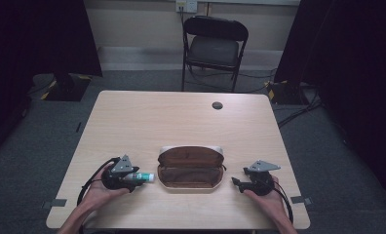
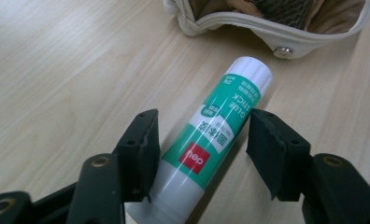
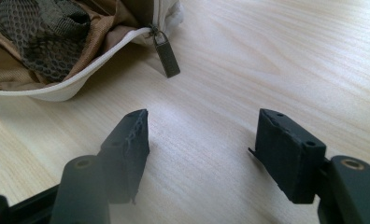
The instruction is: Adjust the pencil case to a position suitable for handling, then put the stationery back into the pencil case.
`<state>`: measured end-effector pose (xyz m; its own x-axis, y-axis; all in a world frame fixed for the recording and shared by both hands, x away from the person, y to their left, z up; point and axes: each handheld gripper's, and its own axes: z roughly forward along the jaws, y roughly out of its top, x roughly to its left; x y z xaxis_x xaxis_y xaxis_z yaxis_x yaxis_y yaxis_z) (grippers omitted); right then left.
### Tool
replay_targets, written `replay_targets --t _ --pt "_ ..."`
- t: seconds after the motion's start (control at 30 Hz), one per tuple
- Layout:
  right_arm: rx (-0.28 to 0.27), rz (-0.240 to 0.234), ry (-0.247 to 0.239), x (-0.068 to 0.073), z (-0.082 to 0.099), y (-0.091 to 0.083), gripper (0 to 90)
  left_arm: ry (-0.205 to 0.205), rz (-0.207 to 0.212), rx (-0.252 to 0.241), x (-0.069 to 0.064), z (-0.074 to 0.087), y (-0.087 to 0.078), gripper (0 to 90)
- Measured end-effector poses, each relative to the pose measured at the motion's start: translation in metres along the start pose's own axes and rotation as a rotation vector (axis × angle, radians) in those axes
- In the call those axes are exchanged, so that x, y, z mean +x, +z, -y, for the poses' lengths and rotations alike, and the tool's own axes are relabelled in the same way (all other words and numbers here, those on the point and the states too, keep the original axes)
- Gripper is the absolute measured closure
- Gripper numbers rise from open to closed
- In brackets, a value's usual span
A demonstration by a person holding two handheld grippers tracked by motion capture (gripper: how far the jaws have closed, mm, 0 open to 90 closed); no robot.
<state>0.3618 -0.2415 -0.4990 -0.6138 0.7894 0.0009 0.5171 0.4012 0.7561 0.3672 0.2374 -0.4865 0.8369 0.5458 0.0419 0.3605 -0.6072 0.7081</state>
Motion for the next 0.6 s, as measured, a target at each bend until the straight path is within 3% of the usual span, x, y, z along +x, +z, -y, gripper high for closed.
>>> replay_targets --t 0.2,0.33,0.6 --pt "-0.001 0.002 -0.003 0.0002 -0.0001 0.0002 34.8 -0.039 0.029 -0.003 0.0005 -0.0005 -0.0016 56.8" --pt "-0.001 0.005 0.000 0.0009 -0.0001 0.0003 34.7 -0.041 0.062 0.041 -0.0029 -0.0002 0.0007 59.0" --pt "0.001 0.010 0.006 0.0015 0.0001 -0.0001 34.7 -0.052 0.037 0.057 -0.0088 -0.0008 -0.0011 64.5"
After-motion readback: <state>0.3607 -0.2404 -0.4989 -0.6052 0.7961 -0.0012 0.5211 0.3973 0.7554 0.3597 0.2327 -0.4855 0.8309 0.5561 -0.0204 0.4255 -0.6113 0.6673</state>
